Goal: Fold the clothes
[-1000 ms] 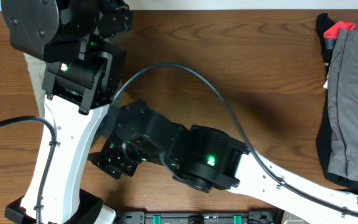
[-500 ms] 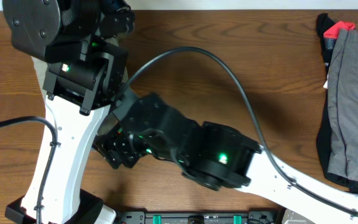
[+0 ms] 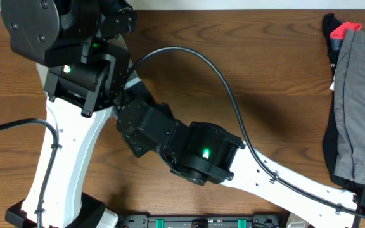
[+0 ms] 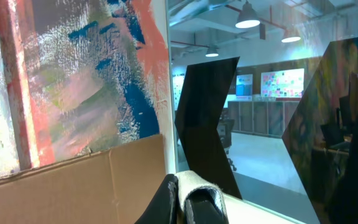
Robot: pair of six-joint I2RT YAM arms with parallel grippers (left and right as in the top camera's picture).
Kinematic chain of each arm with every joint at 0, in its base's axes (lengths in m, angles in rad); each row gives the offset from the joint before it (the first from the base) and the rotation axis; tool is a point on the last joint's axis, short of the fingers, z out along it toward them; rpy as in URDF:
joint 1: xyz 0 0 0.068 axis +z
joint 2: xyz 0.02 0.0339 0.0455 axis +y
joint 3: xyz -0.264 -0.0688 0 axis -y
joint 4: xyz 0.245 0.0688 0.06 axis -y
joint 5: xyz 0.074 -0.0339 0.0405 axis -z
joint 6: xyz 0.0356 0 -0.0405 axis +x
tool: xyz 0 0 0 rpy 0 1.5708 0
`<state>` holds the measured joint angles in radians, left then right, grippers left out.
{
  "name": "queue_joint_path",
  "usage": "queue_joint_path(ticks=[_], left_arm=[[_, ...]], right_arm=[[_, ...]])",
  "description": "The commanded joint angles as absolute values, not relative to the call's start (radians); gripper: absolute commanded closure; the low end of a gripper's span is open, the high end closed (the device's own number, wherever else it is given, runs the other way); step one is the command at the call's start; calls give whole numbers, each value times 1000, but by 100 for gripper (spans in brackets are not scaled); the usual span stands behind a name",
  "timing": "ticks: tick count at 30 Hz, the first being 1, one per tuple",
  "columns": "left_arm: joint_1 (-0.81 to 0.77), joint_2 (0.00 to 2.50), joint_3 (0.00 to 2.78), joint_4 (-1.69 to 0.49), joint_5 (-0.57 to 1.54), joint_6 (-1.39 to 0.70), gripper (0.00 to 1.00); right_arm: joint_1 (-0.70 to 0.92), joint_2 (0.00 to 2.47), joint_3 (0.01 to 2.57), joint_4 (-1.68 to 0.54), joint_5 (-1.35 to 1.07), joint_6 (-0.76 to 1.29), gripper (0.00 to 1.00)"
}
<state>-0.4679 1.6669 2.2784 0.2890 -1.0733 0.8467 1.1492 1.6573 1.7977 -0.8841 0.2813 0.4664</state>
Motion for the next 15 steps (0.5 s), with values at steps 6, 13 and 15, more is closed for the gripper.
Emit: queue_joint_path(ticks=[6,13,15], left_arm=[[-478,1651,2309,289,-1108,859,94],[-553,1651,2309,122,-1163,855,94],[-581,1651,2309,64,-1181,854,94]], right_arm=[[1074,1558,1803,-939,691,403,99],[911,1452,1805,-911,763,269,99],[836,1410,1806,-890,764,221,99]])
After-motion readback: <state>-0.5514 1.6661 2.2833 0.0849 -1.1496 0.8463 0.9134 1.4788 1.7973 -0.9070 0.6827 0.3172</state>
